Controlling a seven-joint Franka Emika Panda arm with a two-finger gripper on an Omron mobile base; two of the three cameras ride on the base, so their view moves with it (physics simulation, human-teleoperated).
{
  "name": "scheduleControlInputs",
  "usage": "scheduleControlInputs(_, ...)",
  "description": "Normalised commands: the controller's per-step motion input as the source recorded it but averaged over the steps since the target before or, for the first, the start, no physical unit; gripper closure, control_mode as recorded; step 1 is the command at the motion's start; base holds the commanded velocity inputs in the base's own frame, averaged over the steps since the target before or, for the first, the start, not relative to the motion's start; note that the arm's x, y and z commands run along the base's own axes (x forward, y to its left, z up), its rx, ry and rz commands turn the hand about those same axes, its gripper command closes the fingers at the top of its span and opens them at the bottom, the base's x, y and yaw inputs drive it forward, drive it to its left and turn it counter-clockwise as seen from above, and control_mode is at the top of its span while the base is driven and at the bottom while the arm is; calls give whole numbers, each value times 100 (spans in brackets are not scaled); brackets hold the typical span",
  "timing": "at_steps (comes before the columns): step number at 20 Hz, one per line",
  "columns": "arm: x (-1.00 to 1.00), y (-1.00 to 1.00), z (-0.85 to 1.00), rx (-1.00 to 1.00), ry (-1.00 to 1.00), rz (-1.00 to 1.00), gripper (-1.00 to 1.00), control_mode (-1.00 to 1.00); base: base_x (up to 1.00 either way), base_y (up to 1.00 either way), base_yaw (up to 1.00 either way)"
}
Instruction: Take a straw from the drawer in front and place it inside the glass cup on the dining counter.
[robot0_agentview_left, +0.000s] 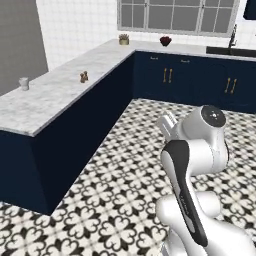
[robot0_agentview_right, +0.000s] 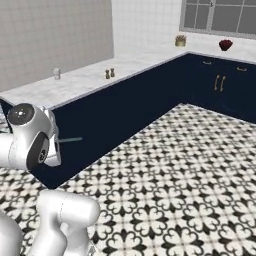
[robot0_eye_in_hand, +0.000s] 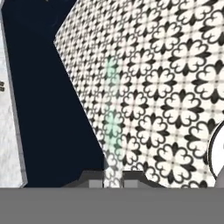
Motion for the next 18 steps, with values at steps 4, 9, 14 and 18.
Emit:
scheduleControlInputs(4,0,0,0,0,0,0,100,100,0,100,0)
scheduleControlInputs(9,0,0,0,0,0,0,100,100,0,100,-1)
scheduleControlInputs(14,0,0,0,0,0,0,100,100,6,100,-21)
scheduleControlInputs(18,0,0,0,0,0,0,100,100,12,100,-39)
